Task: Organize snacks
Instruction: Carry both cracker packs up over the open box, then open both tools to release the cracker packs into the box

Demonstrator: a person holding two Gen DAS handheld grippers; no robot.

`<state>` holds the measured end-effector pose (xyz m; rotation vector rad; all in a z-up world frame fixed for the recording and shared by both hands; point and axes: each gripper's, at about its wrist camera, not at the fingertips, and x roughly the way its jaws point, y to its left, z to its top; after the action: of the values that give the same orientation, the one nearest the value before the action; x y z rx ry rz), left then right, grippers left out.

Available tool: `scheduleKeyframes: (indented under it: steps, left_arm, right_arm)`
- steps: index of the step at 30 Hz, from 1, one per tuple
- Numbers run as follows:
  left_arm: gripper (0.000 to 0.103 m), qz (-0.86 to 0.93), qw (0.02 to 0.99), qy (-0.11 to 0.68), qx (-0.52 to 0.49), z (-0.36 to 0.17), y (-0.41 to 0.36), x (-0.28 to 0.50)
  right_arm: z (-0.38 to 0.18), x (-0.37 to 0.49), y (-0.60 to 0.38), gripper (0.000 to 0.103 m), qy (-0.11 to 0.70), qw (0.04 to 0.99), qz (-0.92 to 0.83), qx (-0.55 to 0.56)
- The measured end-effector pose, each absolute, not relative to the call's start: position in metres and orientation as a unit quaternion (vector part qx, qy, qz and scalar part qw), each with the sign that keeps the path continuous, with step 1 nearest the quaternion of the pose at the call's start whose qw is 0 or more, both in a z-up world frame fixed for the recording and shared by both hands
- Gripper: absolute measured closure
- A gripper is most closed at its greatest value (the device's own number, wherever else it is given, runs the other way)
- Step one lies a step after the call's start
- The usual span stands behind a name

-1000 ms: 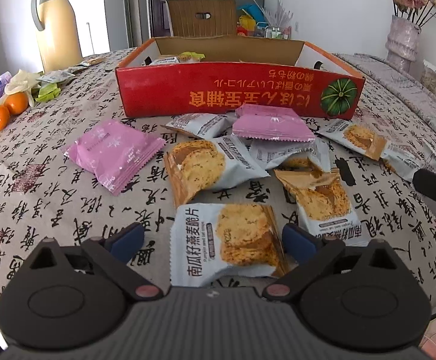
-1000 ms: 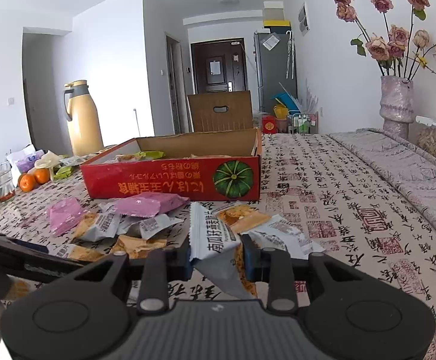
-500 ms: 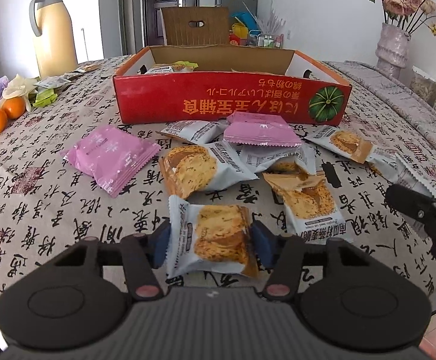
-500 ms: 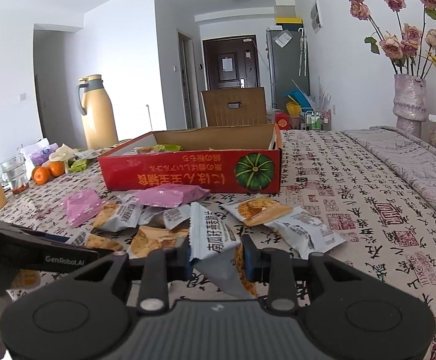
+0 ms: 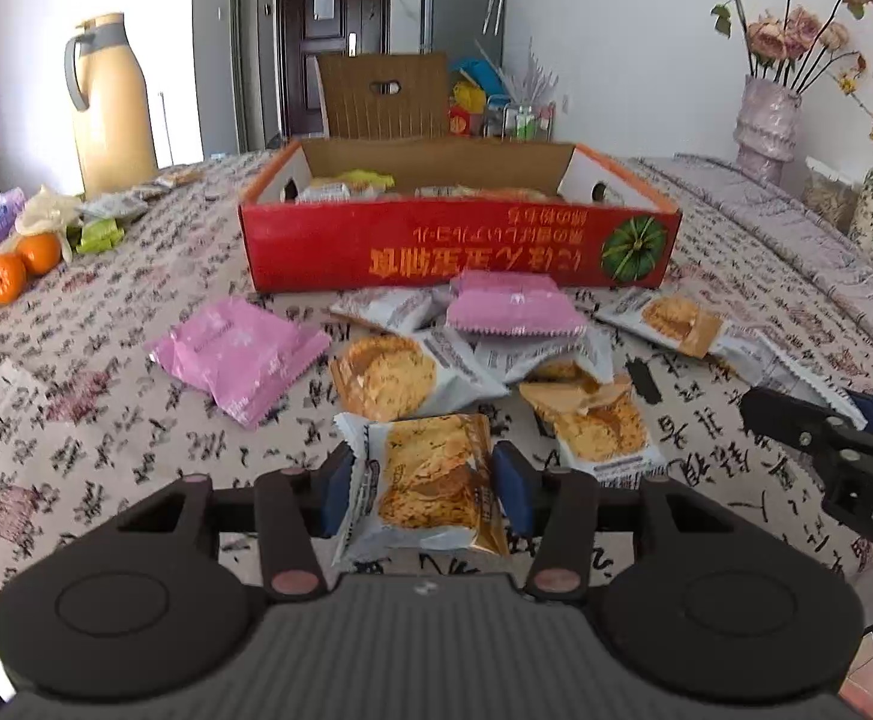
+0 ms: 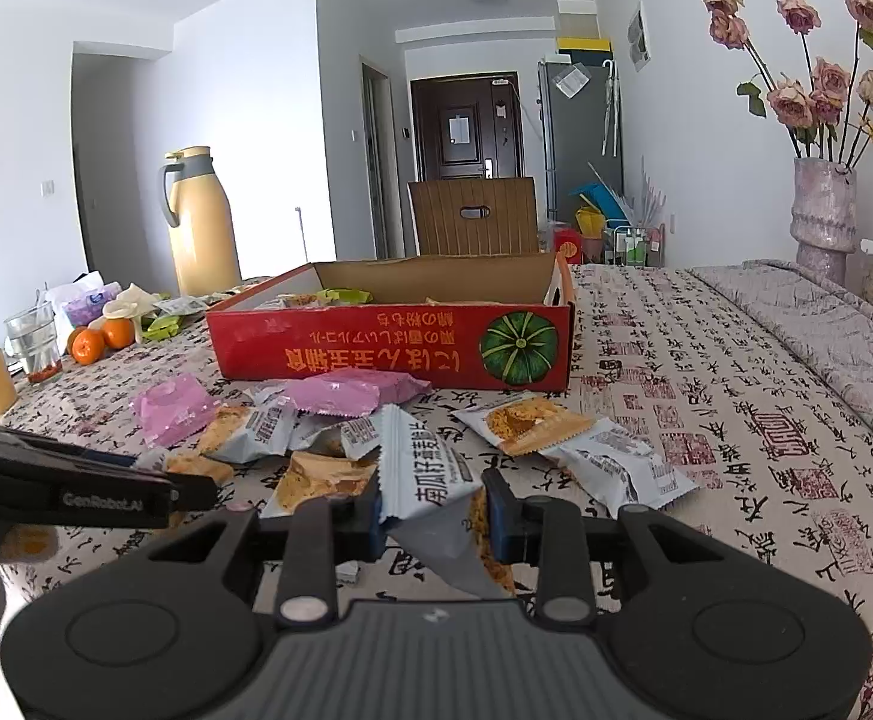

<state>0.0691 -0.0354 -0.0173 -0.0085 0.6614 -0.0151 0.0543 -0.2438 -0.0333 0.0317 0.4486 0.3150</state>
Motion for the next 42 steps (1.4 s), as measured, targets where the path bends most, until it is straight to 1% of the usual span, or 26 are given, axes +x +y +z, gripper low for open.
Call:
scheduleKeyframes:
  steps: [12,24,33,42]
  left_arm:
    - [0.053,-0.020,0.965,0.262,-0.003,0.021,-0.031,0.078]
    - [0.053,-0.026,0.981,0.193,0.000,0.061,-0.033,0.122]
    - [0.053,-0.017,0.985,0.174,0.004,0.080,-0.034,0.174]
    - [0.053,0.004,0.982,0.187,-0.008,0.078,-0.028,0.239]
  right_arm:
    - [-0.013,0.073,-0.229,0.073,0.190,0.968,0.161,0.000]
    - [0.018,0.122,-0.209,0.073,0.150,0.976,0.159,-0.001]
    - [0.034,0.180,-0.198,0.073,0.131,0.981,0.142,-0.001]
    - [0.032,0.250,-0.193,0.073,0.153,0.982,0.113,0.012]
